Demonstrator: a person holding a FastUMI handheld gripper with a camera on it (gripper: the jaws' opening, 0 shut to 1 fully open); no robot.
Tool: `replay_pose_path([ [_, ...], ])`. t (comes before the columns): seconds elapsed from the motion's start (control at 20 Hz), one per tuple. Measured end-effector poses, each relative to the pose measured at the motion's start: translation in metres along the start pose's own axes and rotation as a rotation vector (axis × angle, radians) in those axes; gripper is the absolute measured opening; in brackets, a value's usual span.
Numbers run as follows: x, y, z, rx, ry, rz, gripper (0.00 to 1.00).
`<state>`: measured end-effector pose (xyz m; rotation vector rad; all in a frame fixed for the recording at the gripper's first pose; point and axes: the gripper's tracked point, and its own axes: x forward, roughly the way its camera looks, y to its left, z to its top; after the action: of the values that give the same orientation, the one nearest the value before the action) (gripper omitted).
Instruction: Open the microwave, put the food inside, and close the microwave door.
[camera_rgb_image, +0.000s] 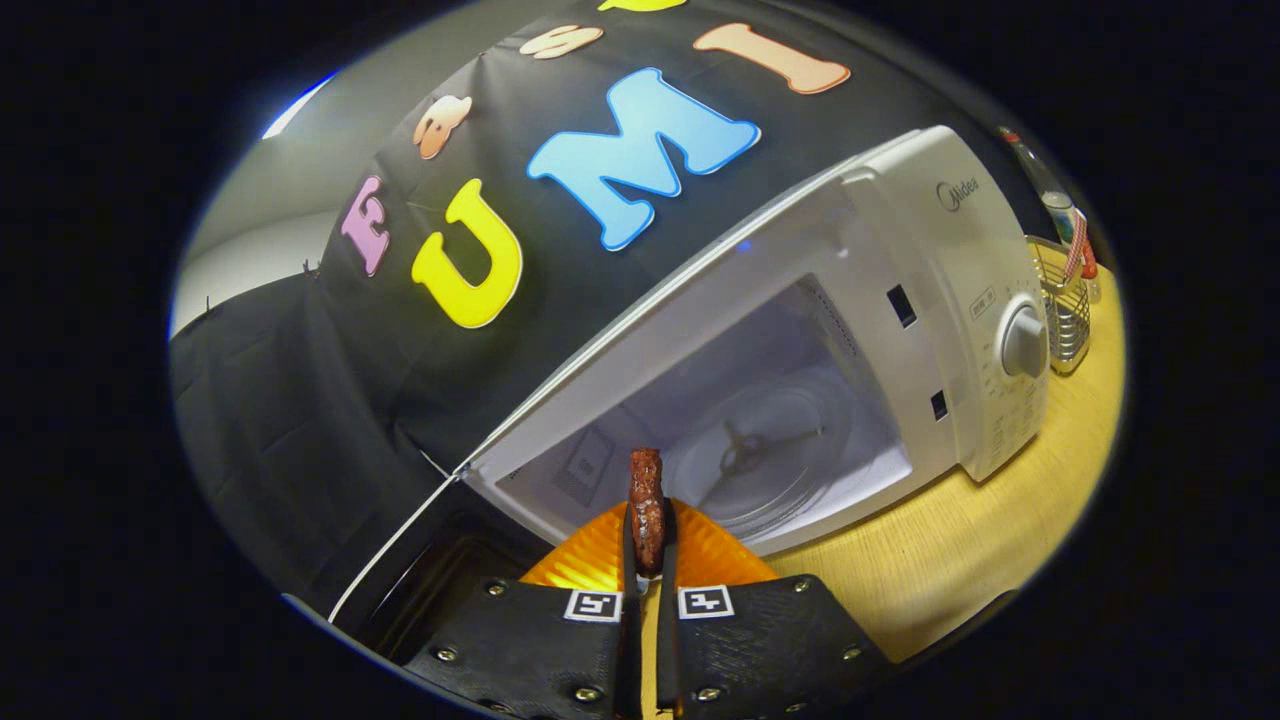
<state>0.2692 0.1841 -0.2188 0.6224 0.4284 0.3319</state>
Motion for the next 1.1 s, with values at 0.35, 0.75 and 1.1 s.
replay_pose_path([
  [0.35, 0.042, -0.017, -0.016, 0.009, 0.029, -0.054, 0.06],
  [0.75, 0.059, -0.034, -0.022, 0.067, 0.04, -0.089, 0.1],
  [1.1, 0.064, -0.059, -0.015, -0.119, 0.018, -0.238, 0.62],
])
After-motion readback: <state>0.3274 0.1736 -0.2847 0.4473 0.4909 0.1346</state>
